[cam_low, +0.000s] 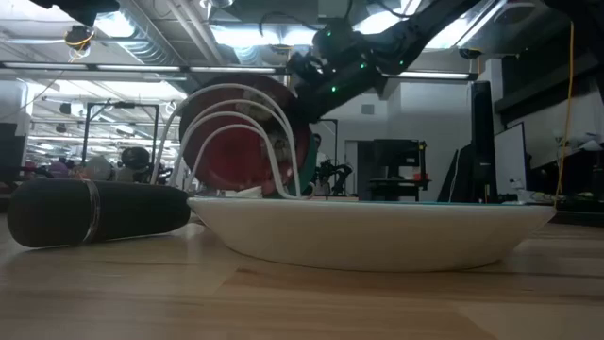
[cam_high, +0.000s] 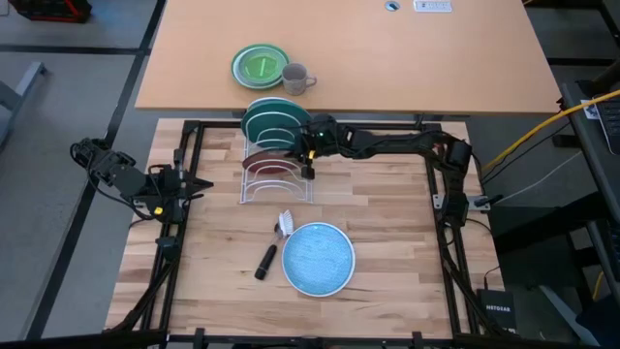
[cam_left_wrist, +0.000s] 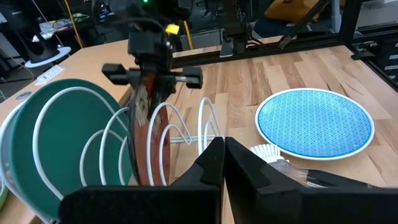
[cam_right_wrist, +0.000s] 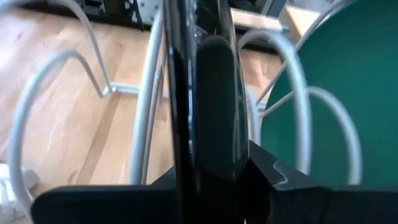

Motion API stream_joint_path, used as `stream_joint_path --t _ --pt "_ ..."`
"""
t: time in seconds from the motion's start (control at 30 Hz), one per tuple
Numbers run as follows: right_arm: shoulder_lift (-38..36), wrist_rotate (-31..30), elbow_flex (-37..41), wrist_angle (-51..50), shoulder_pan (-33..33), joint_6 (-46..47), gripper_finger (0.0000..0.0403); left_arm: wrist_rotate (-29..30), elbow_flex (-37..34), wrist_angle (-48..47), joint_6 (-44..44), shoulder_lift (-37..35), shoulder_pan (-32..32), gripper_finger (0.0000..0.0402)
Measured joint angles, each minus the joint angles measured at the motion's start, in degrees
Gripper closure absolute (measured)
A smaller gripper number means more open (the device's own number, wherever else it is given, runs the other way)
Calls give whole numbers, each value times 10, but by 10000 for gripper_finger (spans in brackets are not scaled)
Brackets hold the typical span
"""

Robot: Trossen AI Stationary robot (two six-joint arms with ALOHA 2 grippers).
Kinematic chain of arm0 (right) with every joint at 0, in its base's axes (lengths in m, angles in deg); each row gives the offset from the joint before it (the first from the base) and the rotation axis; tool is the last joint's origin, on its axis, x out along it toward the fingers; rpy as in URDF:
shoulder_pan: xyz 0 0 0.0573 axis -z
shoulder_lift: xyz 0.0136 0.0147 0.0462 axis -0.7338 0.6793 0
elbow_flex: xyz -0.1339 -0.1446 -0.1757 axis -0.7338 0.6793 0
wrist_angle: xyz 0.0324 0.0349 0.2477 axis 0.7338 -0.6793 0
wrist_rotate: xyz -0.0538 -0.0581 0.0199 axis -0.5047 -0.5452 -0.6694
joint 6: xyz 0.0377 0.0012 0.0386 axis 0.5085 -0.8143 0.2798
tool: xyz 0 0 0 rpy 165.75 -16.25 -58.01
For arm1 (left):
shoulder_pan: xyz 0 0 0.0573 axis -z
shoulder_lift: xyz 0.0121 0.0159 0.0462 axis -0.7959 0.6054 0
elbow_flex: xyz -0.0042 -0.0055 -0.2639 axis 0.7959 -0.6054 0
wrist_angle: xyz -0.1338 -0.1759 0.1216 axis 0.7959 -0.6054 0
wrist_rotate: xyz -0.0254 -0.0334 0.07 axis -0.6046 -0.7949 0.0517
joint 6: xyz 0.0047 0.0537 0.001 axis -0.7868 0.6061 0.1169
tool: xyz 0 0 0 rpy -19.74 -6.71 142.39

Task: Sort dishes
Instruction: Put the red plate into the white dish rack

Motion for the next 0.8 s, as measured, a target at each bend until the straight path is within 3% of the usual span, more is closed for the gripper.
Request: stream_joint_path --t 0.4,0.8 --pt "7 -17 -2 5 0 1 302 0 0 0 0 0 0 400" --pt "8 -30 -2 4 0 0 294 0 0 0 0 0 0 400"
